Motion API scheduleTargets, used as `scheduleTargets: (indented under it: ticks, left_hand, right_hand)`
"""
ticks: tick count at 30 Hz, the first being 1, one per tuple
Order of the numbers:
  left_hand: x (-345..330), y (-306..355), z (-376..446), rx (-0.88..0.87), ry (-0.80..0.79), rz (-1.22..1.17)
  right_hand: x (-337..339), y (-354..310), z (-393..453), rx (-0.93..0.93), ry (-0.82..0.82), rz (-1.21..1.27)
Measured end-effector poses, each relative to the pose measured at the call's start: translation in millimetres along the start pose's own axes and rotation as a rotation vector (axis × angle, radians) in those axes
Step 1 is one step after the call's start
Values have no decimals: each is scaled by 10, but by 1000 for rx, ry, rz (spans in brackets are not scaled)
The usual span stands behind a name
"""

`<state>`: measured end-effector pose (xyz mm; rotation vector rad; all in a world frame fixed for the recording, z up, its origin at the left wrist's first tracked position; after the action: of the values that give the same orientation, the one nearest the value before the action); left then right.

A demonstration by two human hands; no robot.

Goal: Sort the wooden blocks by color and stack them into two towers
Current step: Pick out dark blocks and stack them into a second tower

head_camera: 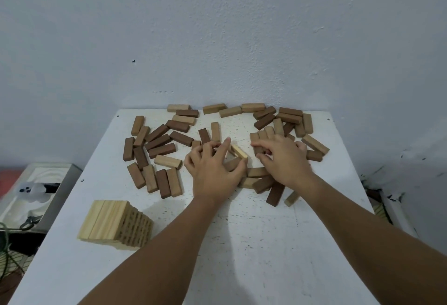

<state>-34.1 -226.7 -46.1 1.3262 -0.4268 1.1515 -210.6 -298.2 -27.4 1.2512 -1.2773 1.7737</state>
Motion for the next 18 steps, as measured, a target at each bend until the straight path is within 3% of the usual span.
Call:
scheduleTargets:
  ticks: [3,5,10,14,16,18]
  left_hand:
    - [-29,56,-21,-81,-47,36]
    - [-17,66,-26,-104,-28,28]
    - [-8,26,-27,-78,10,-7]
    - [-4,9,-32,-60,14,-27]
    - [-10,12,-26,-54,7,-28]
    - [1,17,-21,-50,5,-34]
  right_hand:
    - [44,114,-66,-78,85,-79]
    - [10,168,-108,-123,41,-95]
    - [-109,-14,-203,44,-103,-14]
    - [69,114,-205,11,107,251]
    - [162,294,-179,-75,202,192]
    - [159,470,-123,-187,113,49]
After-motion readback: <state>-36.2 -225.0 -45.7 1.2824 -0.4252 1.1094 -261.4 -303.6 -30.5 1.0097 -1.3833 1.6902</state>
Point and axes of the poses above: each hand's wrist, its own z-axis towards the middle knuckle, its own x-axis out of the back of the hand, y = z × x, the point moved 7 cm from there along z, towards the middle knuckle, and after that the axes turned 1 degree about -z, right-handed, at the moved point
